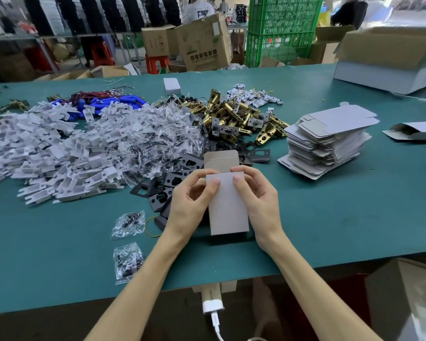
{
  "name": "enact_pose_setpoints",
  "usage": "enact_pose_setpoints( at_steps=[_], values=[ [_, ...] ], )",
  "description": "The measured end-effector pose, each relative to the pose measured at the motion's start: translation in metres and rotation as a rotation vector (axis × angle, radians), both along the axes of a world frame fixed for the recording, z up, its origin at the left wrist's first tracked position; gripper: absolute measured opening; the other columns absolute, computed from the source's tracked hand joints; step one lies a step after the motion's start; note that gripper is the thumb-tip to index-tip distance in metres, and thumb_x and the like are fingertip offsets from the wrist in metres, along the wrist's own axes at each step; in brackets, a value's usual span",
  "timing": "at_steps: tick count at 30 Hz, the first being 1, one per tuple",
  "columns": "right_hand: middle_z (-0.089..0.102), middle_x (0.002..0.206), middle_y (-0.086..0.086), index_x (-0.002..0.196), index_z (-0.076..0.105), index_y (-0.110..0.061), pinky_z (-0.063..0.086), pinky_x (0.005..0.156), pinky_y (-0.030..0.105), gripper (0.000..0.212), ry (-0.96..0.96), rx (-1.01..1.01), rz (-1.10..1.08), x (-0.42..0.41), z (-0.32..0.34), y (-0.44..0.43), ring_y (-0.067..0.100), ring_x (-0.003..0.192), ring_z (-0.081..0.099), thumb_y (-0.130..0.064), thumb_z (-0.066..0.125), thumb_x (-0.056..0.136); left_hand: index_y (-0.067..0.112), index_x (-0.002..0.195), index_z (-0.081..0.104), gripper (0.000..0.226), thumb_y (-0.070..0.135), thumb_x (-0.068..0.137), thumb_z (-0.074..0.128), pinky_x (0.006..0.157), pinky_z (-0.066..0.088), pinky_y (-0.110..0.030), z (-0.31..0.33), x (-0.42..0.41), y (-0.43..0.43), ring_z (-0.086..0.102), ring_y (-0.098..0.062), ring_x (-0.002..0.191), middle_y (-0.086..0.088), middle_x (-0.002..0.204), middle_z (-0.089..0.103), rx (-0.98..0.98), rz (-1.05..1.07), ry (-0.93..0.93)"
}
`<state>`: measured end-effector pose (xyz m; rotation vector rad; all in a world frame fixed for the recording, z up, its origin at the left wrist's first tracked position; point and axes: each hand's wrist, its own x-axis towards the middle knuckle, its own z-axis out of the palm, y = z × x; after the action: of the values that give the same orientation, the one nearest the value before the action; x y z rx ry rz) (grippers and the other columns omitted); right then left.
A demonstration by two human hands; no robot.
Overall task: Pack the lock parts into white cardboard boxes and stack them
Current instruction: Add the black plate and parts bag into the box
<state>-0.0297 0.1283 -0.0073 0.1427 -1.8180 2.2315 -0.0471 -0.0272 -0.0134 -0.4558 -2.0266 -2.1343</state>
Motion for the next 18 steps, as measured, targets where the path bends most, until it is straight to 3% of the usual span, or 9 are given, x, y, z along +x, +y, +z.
enact_pose_setpoints(
  at_steps=[2,5,13,15,18],
  values=[
    [0.073,0.102,0.007,0.110,0.069,-0.018,0.058,0.067,0.030,0.011,0.027,0.040,0.005,0.001,0.000,-0.002,0.010,0.084,0.068,-0.020,0.064,0.101,0.034,0.098,0.073,0.006,0.033,0.096,0.068,0.070,0.053,-0.033,-0.001,-0.001,-0.001,0.063,-0.012,0.081,-0.003,0.091,0.073,-0.035,0.061,0.040],
    [0.074,0.103,0.004,0.112,0.069,-0.018,0.058,0.067,0.028,0.013,0.021,0.039,0.008,0.000,-0.001,-0.002,0.009,0.085,0.068,-0.021,0.064,0.101,0.025,0.104,0.074,0.012,0.032,0.097,0.067,0.073,0.052,-0.040,0.000,0.000,-0.001,0.062,-0.017,0.084,-0.011,0.098,0.072,-0.042,0.059,0.040],
    [0.073,0.102,0.004,0.117,0.067,-0.020,0.059,0.073,0.033,0.017,-0.023,0.028,0.007,0.000,0.000,-0.001,0.010,0.089,0.068,-0.019,0.065,0.100,0.024,0.113,0.070,0.020,0.034,0.097,0.066,0.075,0.055,-0.029,0.004,-0.001,-0.001,0.064,-0.013,0.089,-0.007,0.097,0.071,0.023,-0.030,-0.094],
    [0.069,0.109,0.000,0.119,0.064,-0.018,0.057,0.080,0.037,0.020,0.005,0.182,-0.087,0.000,0.003,-0.004,0.011,0.097,0.067,-0.016,0.066,0.099,0.022,0.118,0.066,0.024,0.033,0.097,0.066,0.076,0.054,-0.028,0.003,-0.002,0.000,0.063,-0.013,0.089,-0.004,0.095,0.068,0.055,-0.029,-0.101],
    [0.053,0.124,0.007,0.123,0.060,-0.008,0.050,0.097,0.042,0.028,0.247,0.653,-0.395,-0.003,0.020,-0.017,0.021,0.115,0.054,-0.009,0.067,0.095,0.019,0.127,0.059,0.030,0.026,0.100,0.068,0.081,0.054,-0.032,0.004,-0.003,-0.001,0.063,-0.015,0.091,-0.011,0.102,0.066,0.095,-0.020,-0.103]
  ],
)
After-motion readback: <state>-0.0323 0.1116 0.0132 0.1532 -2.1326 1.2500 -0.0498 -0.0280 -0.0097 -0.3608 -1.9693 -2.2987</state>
